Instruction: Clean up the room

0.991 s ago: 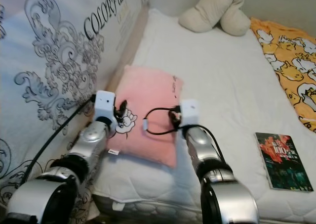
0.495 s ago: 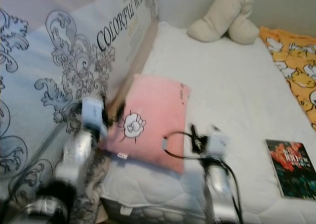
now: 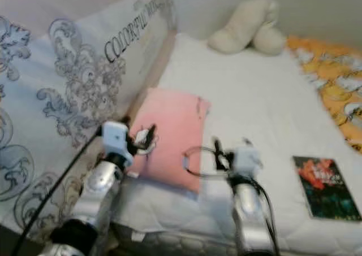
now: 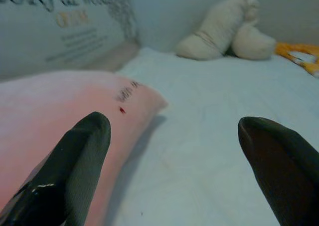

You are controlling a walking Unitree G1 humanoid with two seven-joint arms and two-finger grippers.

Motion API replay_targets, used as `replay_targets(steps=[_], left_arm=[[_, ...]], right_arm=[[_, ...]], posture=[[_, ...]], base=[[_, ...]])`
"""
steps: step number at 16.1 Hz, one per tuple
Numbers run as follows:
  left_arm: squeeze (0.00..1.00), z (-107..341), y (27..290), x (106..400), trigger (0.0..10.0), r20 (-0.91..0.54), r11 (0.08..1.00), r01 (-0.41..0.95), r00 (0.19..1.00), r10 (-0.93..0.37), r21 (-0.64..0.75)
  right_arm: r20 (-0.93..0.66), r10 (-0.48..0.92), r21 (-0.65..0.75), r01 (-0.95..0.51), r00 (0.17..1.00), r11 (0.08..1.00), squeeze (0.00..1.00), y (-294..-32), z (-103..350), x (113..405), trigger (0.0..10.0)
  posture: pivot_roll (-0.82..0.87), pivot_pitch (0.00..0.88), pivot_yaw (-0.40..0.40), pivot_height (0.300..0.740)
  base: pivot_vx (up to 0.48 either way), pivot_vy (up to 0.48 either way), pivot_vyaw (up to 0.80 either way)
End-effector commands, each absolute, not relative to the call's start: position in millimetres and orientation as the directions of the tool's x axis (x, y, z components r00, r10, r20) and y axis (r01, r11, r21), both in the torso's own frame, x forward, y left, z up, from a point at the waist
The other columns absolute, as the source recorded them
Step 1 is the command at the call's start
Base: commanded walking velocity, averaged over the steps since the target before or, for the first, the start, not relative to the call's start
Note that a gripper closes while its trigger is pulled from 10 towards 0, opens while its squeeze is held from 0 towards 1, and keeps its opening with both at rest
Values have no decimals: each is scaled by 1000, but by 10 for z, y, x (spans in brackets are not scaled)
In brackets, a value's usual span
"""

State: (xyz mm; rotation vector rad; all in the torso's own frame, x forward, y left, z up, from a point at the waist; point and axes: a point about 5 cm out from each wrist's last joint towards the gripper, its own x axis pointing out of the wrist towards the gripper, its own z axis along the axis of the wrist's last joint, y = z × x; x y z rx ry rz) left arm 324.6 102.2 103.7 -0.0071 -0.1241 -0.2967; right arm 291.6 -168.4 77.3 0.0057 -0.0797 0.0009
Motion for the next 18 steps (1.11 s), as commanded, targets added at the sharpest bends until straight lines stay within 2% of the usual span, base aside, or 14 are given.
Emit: replay_targets(steps=[1,3,9,18], left_arm=[[0,1041,985,3256,10000,107,954,298,948,-298,19],[0,1004,1024,3248,10000,80,960,278,957,-278,3],[0,1021,953,3219,10000,99,943,332,939,-331,4],[0,1057,868,3159,10000,128,922,388,913,-386,9]], right_arm=[[54,-21,-1,21,998,1000,0,-1748,730,2895,10000],[54,-8,-1,8,998,1000,0,-1723,741,2896,10000],[53,-1,-19,2,999,1000,0,-1713,746,2916,10000],[4,0,-22,1,1000,1000,0,-1743,655,2887,10000]], posture=[[63,0,9,740],[61,0,14,740],[44,0,32,740],[39,0,32,740]], base=[[334,-341,0],[337,-337,0],[334,-341,0],[0,-470,0]])
